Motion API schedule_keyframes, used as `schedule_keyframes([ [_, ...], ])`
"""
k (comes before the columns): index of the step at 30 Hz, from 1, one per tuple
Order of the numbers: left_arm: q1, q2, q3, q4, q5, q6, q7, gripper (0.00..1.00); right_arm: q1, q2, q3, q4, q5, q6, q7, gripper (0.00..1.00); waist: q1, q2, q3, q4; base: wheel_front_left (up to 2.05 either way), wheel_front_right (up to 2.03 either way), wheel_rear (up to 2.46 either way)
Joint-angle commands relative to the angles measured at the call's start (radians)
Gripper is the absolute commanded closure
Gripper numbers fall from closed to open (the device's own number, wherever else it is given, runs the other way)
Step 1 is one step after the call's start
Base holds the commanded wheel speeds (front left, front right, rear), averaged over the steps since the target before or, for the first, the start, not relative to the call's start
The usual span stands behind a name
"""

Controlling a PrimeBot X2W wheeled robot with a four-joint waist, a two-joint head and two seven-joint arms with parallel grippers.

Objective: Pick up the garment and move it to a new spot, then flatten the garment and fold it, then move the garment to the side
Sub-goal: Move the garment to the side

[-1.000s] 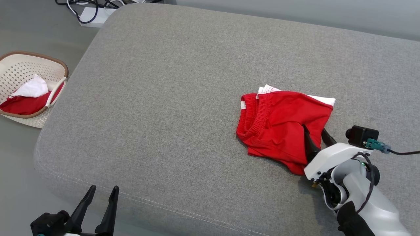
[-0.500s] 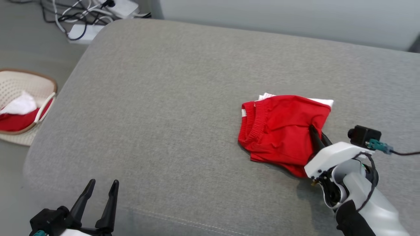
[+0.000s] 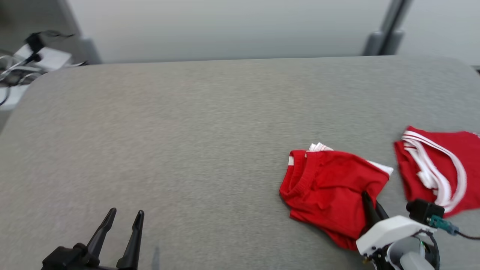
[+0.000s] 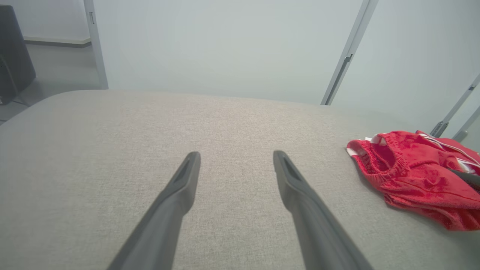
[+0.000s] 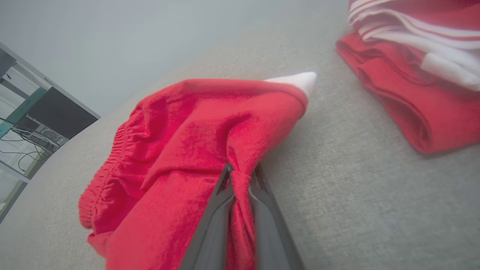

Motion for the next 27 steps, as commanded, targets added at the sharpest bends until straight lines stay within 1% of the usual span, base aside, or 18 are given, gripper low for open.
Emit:
schedule_keyframes([
  [1,-0.006,0.015,0.047,-0.033,0.008,-0.007,-0.010,0.00,0.027,0.006,0.020,-0.047,-0.007,0.002,-0.013,1.00,0.0000,-0.0001,-0.016,-0.108,0.00,0.00,0.00],
  [3,0.001,0.015,0.051,-0.043,0.013,-0.007,-0.010,0.00,0.052,0.006,0.023,-0.069,-0.011,0.002,-0.013,1.00,0.0000,-0.0001,-0.013,-0.149,0.00,0.00,0.00],
  [4,0.001,0.015,0.051,-0.043,0.013,-0.007,-0.010,0.00,0.052,0.006,0.023,-0.069,-0.011,0.002,-0.013,1.00,0.0000,-0.0001,-0.013,-0.149,0.00,0.00,0.00],
  [8,0.013,0.006,0.064,-0.069,0.004,-0.007,-0.010,0.00,0.088,0.006,0.044,-0.109,-0.024,0.002,-0.013,1.00,0.0000,-0.0001,0.004,-0.214,0.00,0.00,0.00],
  [10,0.015,0.006,0.062,-0.088,-0.003,-0.007,-0.010,0.00,0.099,0.006,0.054,-0.121,-0.040,0.002,-0.011,1.00,0.0000,-0.0001,0.015,-0.226,0.00,0.00,0.00],
  [13,0.016,0.013,0.054,-0.112,-0.015,-0.007,-0.010,0.00,0.091,0.006,0.044,-0.145,-0.080,0.002,-0.012,1.00,0.0000,-0.0001,0.031,-0.225,0.00,0.00,0.00],
  [16,0.020,0.025,0.050,-0.129,-0.031,-0.007,-0.010,0.00,0.053,0.006,0.000,-0.159,-0.199,0.002,-0.012,1.00,0.0000,-0.0001,0.047,-0.211,0.00,0.00,0.00],
  [18,0.020,0.037,0.049,-0.138,-0.037,-0.007,-0.010,0.00,0.020,0.006,-0.057,-0.169,-0.305,0.002,0.000,1.00,0.0000,-0.0001,0.057,-0.195,0.00,0.00,0.00],
  [20,0.019,0.047,0.049,-0.148,-0.043,-0.007,-0.010,0.00,-0.011,0.006,-0.131,-0.199,-0.392,0.002,0.035,1.00,0.0000,-0.0001,0.067,-0.176,0.00,0.00,0.00],
  [21,0.019,0.051,0.050,-0.153,-0.046,-0.007,-0.010,0.00,-0.026,0.006,-0.168,-0.224,-0.456,0.002,0.059,1.00,0.0000,-0.0001,0.073,-0.167,0.00,0.00,0.00],
  [24,0.019,0.066,0.052,-0.162,-0.058,-0.007,-0.010,0.00,-0.052,0.006,-0.261,-0.333,-0.567,0.002,0.152,1.00,0.0000,-0.0001,0.092,-0.141,0.00,0.00,0.00],
  [27,0.019,0.080,0.049,-0.161,-0.073,-0.007,-0.010,0.00,-0.055,0.006,-0.322,-0.456,-0.642,0.002,0.262,1.00,0.0000,-0.0001,0.109,-0.115,0.00,0.00,0.00],
])
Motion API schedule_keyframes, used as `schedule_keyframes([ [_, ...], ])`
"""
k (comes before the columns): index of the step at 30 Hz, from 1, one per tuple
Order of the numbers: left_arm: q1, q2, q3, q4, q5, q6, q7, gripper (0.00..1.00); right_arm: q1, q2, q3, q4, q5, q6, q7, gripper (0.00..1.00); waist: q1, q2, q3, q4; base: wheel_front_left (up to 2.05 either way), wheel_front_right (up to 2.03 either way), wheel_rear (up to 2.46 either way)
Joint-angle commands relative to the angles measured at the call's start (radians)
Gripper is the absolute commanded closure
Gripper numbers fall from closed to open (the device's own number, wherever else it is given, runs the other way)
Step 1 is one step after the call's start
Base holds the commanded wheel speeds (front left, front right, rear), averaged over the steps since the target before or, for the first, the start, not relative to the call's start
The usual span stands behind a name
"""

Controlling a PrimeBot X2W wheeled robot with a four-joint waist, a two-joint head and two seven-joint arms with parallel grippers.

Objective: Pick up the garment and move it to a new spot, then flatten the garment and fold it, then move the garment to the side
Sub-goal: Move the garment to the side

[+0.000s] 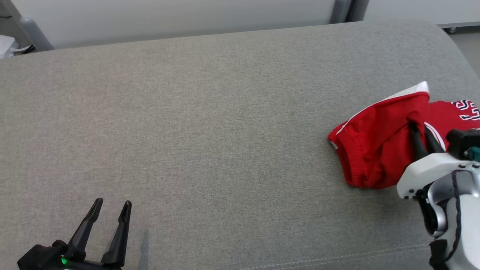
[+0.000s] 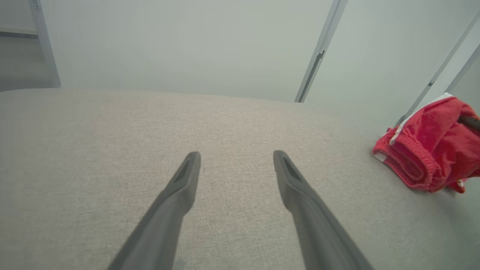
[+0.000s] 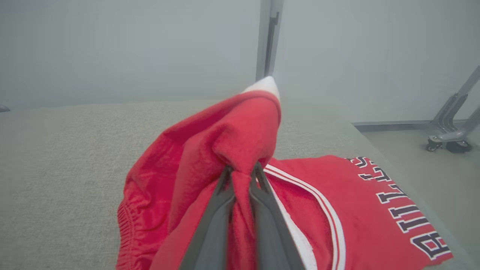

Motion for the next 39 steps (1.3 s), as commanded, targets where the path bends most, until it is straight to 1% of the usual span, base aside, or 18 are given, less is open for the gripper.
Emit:
schedule_keyframes([
  [1,-0.017,0.022,0.034,-0.022,-0.013,-0.007,-0.010,0.00,-0.019,-0.006,-0.001,-0.072,-0.028,0.001,0.033,1.00,0.0000,-0.0001,0.019,0.024,0.00,0.00,0.00],
  [8,-0.025,0.058,0.038,-0.023,-0.034,-0.007,-0.010,0.00,0.021,-0.006,-0.107,-0.339,-0.131,0.001,0.245,1.00,0.0000,-0.0001,0.055,0.060,0.00,0.00,0.00],
  [12,-0.033,0.074,0.038,-0.031,-0.042,-0.007,-0.010,0.00,0.047,-0.006,-0.156,-0.441,-0.154,0.001,0.329,1.00,0.0000,-0.0001,0.070,0.072,0.00,0.00,0.00],
  [13,-0.036,0.078,0.037,-0.034,-0.044,-0.007,-0.010,0.00,0.051,-0.006,-0.174,-0.457,-0.159,0.001,0.337,0.66,0.0000,-0.0001,0.074,0.076,0.00,0.00,0.00],
  [14,-0.038,0.081,0.035,-0.036,-0.046,-0.007,-0.010,0.00,0.056,-0.006,-0.183,-0.467,-0.171,0.001,0.343,0.29,0.0000,-0.0001,0.077,0.078,0.00,0.00,0.00],
  [15,-0.040,0.085,0.033,-0.039,-0.048,-0.007,-0.010,0.00,0.057,-0.006,-0.198,-0.473,-0.169,0.001,0.346,0.00,0.0000,-0.0001,0.082,0.082,0.00,0.00,0.00],
  [17,-0.043,0.094,0.029,-0.041,-0.050,-0.007,-0.010,0.00,0.062,-0.006,-0.220,-0.478,-0.175,0.001,0.346,0.00,0.0000,-0.0001,0.090,0.088,0.00,0.00,0.00],
  [18,-0.042,0.103,0.026,-0.041,-0.054,-0.007,-0.010,0.00,0.061,-0.006,-0.253,-0.476,-0.179,0.001,0.343,0.00,0.0000,-0.0001,0.100,0.093,0.00,0.00,0.00],
  [20,-0.043,0.107,0.024,-0.041,-0.056,-0.007,-0.010,0.00,0.062,-0.006,-0.263,-0.474,-0.182,0.001,0.341,0.00,0.0000,-0.0001,0.104,0.096,0.00,0.00,0.00],
  [23,-0.044,0.119,0.018,-0.041,-0.064,-0.007,-0.010,0.00,0.070,-0.006,-0.313,-0.461,-0.196,0.001,0.345,0.00,0.0000,-0.0001,0.113,0.105,0.00,0.00,0.00],
  [28,-0.047,0.129,0.017,-0.041,-0.074,-0.007,-0.010,0.00,0.070,-0.006,-0.387,-0.467,-0.215,0.001,0.307,0.00,0.0000,-0.0001,0.123,0.113,0.00,0.00,0.00],
  [33,-0.048,0.127,0.022,-0.036,-0.070,-0.007,-0.010,0.00,0.083,-0.006,-0.372,-0.457,-0.174,0.001,0.241,0.00,0.0000,-0.0001,0.118,0.106,0.00,0.00,0.00],
  [39,-0.050,0.106,0.026,-0.022,-0.046,-0.007,-0.010,0.00,0.098,-0.006,-0.285,-0.441,-0.129,0.001,0.118,0.00,0.0000,-0.0001,0.075,0.093,0.00,0.00,0.00],
])
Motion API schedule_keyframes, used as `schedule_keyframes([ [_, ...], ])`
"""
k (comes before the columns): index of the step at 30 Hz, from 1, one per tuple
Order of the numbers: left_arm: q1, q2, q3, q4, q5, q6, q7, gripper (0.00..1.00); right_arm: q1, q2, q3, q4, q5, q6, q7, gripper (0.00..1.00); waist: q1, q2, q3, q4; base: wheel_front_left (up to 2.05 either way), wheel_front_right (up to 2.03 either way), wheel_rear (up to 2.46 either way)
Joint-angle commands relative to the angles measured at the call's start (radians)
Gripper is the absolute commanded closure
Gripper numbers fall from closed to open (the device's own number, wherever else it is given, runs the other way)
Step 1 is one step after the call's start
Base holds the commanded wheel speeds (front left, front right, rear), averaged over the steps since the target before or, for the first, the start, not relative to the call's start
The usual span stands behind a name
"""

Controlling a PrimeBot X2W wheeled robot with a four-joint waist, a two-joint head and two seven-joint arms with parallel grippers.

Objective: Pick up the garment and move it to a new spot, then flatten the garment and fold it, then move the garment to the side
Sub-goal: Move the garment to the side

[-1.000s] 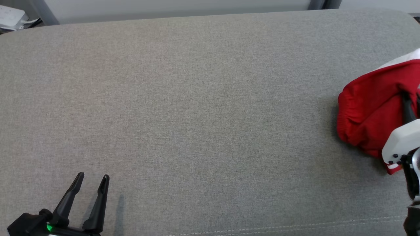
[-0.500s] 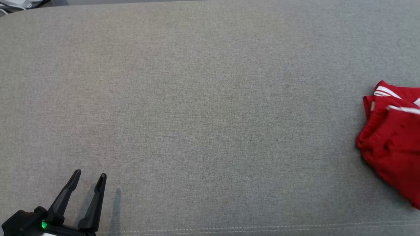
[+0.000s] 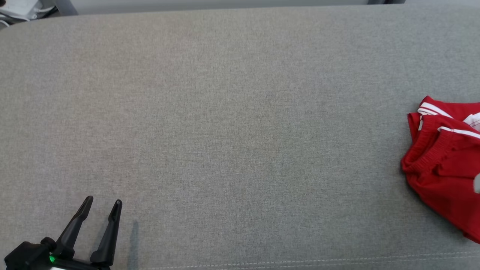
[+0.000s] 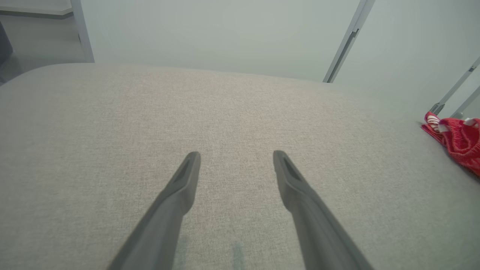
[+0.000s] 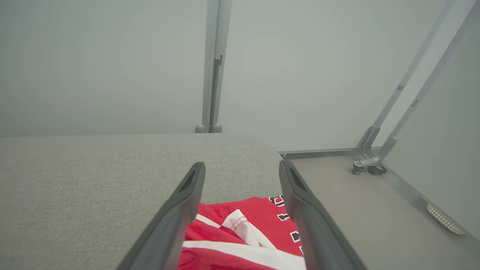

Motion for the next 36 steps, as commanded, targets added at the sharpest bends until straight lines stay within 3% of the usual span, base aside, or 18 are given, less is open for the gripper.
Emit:
schedule_keyframes([
  [1,-0.045,0.013,0.044,-0.016,0.009,-0.007,-0.010,0.00,0.012,-0.014,0.034,-0.020,0.008,0.001,-0.018,0.00,0.0000,-0.0001,-0.017,-0.004,0.00,0.00,0.00],
  [12,-0.051,-0.067,0.104,0.062,0.079,-0.007,-0.010,0.00,0.136,-0.014,0.265,0.041,0.091,0.001,-0.182,0.00,0.0000,-0.0001,-0.135,0.016,0.00,0.00,0.00],
  [21,-0.043,-0.141,0.147,0.132,0.164,-0.007,-0.010,0.00,0.234,-0.014,0.313,0.122,0.149,0.001,-0.299,0.00,0.0000,-0.0001,-0.242,0.069,0.00,0.00,0.00],
  [36,-0.021,-0.208,0.189,0.177,0.242,-0.007,-0.010,0.00,0.302,-0.014,0.341,0.190,0.167,0.001,-0.360,0.00,0.0000,-0.0001,-0.303,0.099,0.00,0.00,0.00],
])
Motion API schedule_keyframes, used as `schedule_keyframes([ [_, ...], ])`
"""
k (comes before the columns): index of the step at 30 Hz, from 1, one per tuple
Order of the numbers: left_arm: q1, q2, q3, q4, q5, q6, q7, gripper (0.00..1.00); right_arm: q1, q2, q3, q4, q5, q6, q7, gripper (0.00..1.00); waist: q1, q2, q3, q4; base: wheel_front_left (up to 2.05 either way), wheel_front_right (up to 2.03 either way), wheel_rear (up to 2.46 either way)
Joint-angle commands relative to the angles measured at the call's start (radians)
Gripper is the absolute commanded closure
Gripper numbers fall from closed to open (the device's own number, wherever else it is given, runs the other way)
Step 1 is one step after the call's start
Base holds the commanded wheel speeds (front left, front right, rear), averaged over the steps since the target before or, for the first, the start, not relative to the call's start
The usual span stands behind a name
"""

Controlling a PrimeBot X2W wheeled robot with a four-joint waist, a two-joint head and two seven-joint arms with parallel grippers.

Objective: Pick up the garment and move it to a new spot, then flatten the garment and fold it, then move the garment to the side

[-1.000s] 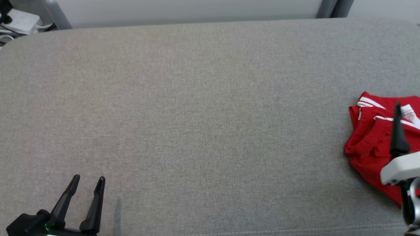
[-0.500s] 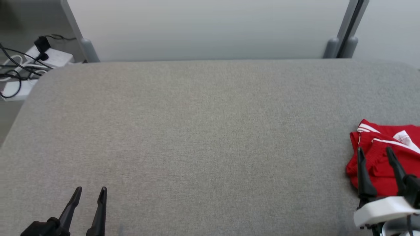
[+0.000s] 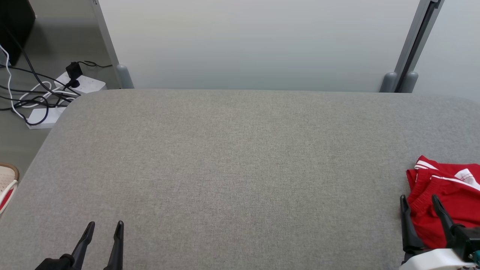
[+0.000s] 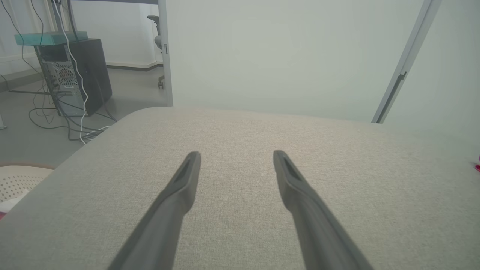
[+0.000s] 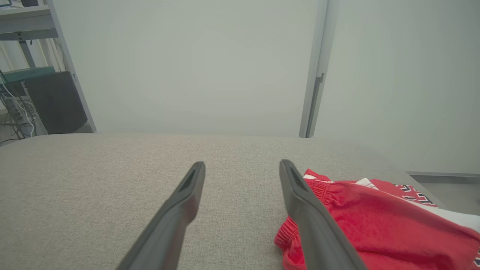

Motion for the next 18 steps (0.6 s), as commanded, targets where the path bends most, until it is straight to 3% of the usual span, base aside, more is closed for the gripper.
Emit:
schedule_keyframes([
  [1,-0.025,0.007,0.038,-0.024,0.006,-0.007,-0.010,0.00,-0.018,-0.014,0.027,-0.020,0.010,0.001,-0.016,0.00,0.0000,0.0000,-0.004,-0.001,0.00,0.00,0.00],
  [7,-0.018,-0.001,0.045,-0.037,0.003,-0.007,-0.010,0.00,-0.011,-0.014,0.018,-0.011,0.014,0.001,-0.031,0.00,0.0000,0.0000,-0.020,-0.010,0.00,0.00,0.00],
  [8,0.008,-0.010,0.010,-0.004,0.000,0.000,0.001,1.00,0.002,0.001,-0.004,0.013,0.004,0.000,-0.012,1.00,0.0000,0.0000,-0.019,-0.010,0.00,0.00,0.00],
  [18,0.011,-0.042,0.007,0.041,-0.070,0.000,0.026,1.00,0.009,0.009,-0.010,0.058,0.084,0.000,0.015,1.00,0.0022,0.0000,-0.018,-0.012,0.00,0.00,0.00],
])
